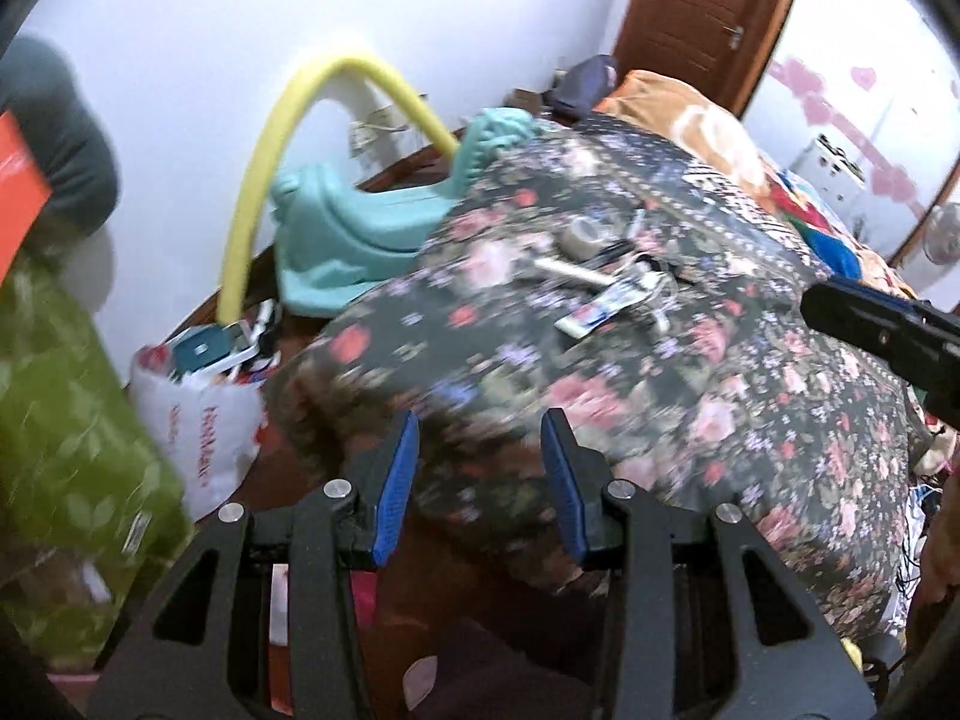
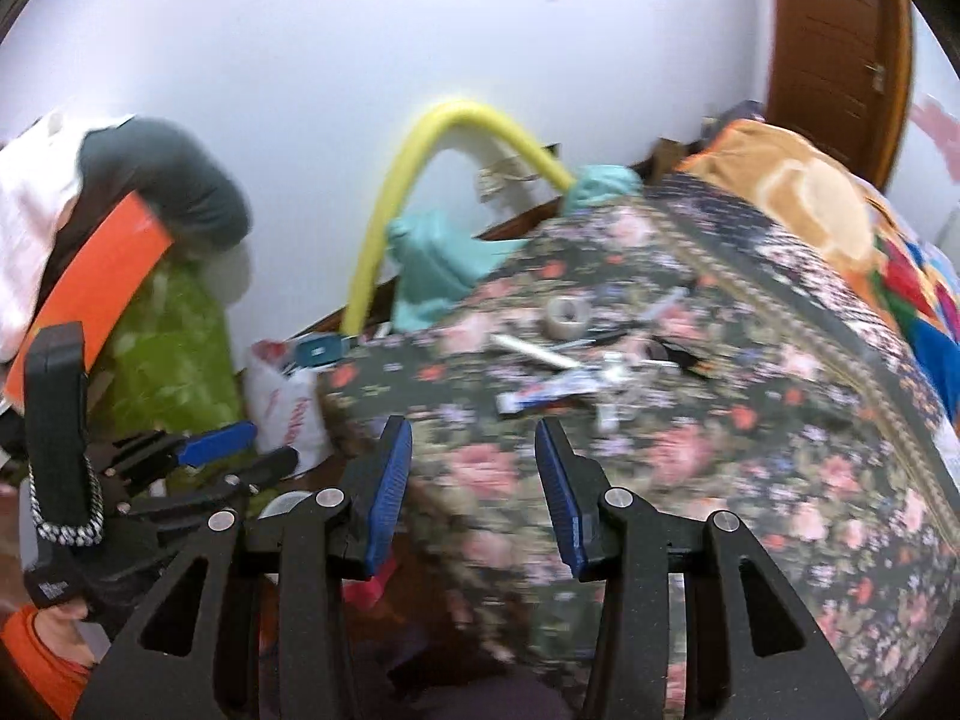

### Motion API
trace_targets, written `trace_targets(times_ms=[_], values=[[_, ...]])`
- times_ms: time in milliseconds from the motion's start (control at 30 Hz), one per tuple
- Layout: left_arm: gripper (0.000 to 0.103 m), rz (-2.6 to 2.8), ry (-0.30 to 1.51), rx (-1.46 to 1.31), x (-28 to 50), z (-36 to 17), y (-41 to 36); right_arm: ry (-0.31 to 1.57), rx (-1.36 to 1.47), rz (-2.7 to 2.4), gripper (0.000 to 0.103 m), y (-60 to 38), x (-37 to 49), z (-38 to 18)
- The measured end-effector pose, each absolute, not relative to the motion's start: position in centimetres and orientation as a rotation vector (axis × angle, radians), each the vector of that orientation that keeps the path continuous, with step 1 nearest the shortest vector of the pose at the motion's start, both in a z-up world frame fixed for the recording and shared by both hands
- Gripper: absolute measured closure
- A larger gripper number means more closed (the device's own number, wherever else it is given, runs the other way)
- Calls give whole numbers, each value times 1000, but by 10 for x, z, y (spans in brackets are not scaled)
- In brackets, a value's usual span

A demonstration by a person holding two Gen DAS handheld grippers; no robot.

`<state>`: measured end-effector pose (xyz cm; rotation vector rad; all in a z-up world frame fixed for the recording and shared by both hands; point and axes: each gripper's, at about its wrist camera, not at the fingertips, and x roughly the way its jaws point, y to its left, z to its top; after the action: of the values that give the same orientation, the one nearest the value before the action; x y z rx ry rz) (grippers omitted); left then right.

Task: Collect trash
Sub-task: 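Move both open tools back over the items on the bed, then grasp the white tape roll with the left tool while the right tool grasps the black card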

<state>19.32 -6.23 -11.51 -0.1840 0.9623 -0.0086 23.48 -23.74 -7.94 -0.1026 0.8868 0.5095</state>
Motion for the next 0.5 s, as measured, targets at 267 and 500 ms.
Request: trace_targets(times_ms=[267,500], values=[[61,-100,960,-141,258,-118,-105,905,-77,423,64,-294,276,-97],[57,-119,977,-124,317,-135,-125,908,-104,398,48,-323,338,-124]])
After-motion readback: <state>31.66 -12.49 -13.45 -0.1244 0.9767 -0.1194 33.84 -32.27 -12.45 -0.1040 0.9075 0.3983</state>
